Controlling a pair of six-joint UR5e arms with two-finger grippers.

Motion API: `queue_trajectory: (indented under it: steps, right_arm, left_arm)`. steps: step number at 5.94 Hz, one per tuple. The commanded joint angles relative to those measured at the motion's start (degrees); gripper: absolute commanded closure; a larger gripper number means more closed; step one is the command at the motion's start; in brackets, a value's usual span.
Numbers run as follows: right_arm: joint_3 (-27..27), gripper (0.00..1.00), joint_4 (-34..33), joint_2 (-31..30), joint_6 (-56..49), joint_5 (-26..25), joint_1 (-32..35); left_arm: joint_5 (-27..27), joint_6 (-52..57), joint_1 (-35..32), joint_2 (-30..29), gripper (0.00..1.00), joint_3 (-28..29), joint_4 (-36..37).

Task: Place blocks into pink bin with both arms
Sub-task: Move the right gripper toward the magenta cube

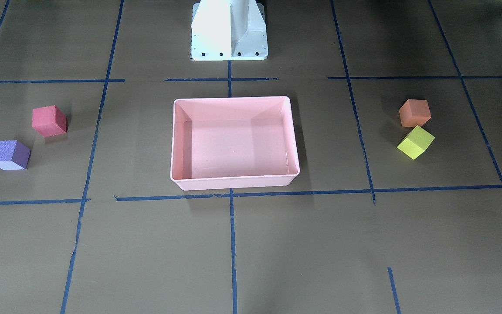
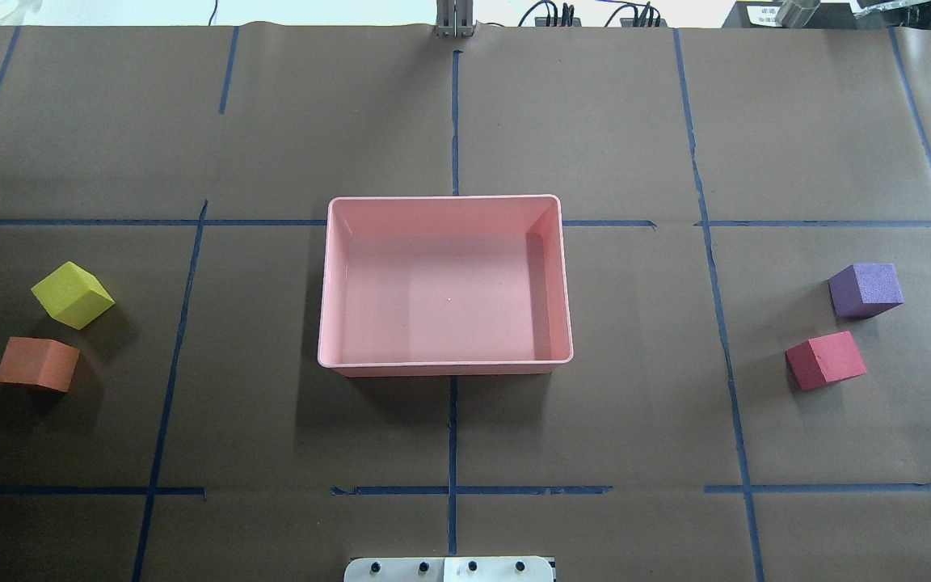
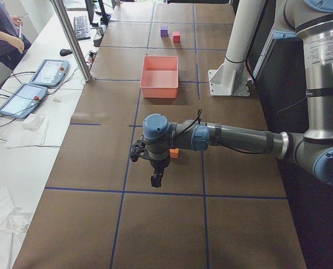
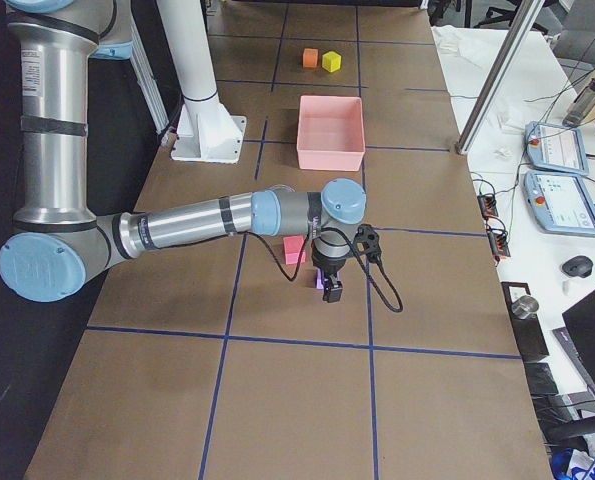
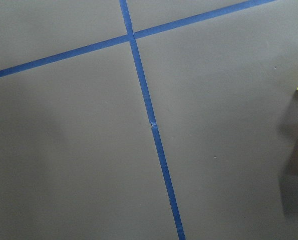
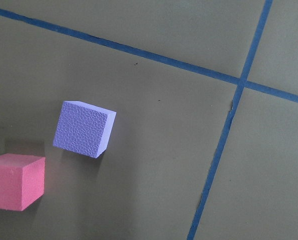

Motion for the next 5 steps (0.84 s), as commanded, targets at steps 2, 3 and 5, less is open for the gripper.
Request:
queue_trajectory:
  steps: [2,3,5]
  right_arm:
    - [1.6,0.00,1.2,2.5,7.1,0.0,-4.2]
    - [1.5,0.00,11.9,1.6,20.1,-0.7,-9.5]
    - [1.4,0.00,34.0,-3.2,44.5,-7.3,-22.7]
  left_arm:
    - [-0.1,0.2,0.0,0.0,0.00,-0.2,-0.2]
    - [-0.1,0.2,0.0,0.0,0.00,-0.2,-0.2]
    - [-0.1,0.2,0.0,0.0,0.00,-0.2,-0.2]
